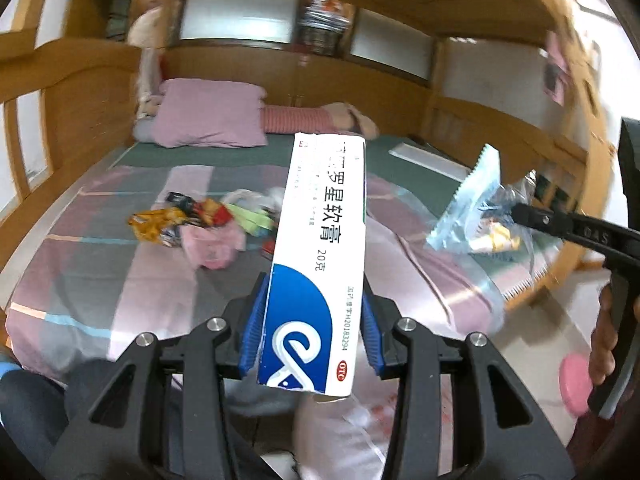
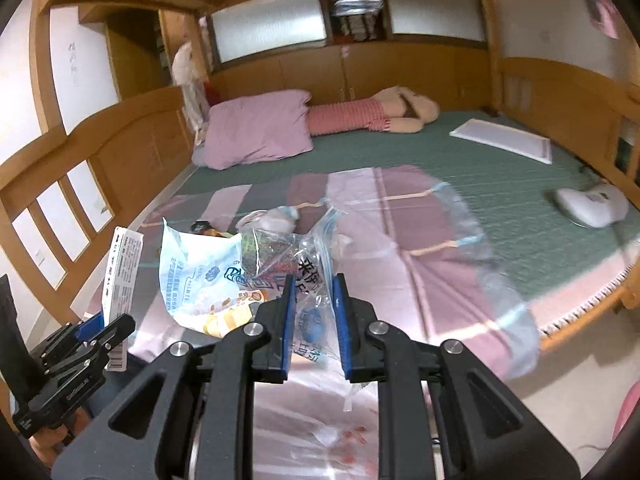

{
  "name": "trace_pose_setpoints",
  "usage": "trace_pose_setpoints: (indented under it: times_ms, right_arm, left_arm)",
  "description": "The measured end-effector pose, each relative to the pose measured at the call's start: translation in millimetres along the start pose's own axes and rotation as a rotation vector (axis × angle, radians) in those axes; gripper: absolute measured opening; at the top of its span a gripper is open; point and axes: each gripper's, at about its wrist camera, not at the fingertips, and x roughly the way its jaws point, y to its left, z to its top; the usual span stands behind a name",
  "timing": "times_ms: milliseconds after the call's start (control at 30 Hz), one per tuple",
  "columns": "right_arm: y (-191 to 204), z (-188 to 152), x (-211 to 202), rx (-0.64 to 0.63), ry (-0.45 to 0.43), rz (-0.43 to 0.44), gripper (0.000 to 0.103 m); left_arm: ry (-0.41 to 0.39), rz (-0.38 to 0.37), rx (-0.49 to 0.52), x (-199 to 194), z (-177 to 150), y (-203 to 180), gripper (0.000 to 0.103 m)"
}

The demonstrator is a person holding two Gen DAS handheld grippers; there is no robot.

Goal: Collect trash
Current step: 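Lift the ointment box with the left tool while the right tool grasps a clear plastic bag, then carry both items over the wastebasket and open both tools to drop them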

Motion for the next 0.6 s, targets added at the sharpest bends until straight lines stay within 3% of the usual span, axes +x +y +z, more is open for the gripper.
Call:
trace_pose_setpoints:
  times_ms: [200,467,500,567,600]
  right_arm:
    - [-33.0,-30.7,-9.6,0.043,0.086,-0.030,0.019]
    - [-20.0,-69.0,14.3,-0.043,0.268,-0.037,0.020]
    - [-17.7,-72.5,16.8,-0.053,0.289,-0.033,0.022]
    - [-15.4,-77.4,20.2,-0.063,0.321,-0.031,0.036]
    - [-14.0,-78.0,18.2,-0.063,0.321,-0.032,0.051]
  left_arm:
    - [0.010,-0.023,0.081,-0.3,-14.7,-28.2,0.043]
    - [0.049,-0.029,0.057,8.9,-21.9,-27.3,0.043]
    - [0.049,-0.029,0.053,8.9,-22.2,-26.3,0.043]
    - [0.049,-0.029,0.049,9.2,-23.1,-25.5,0.043]
    - [0.051,-0.030,0.048,9.7,-23.5,-26.1,0.043]
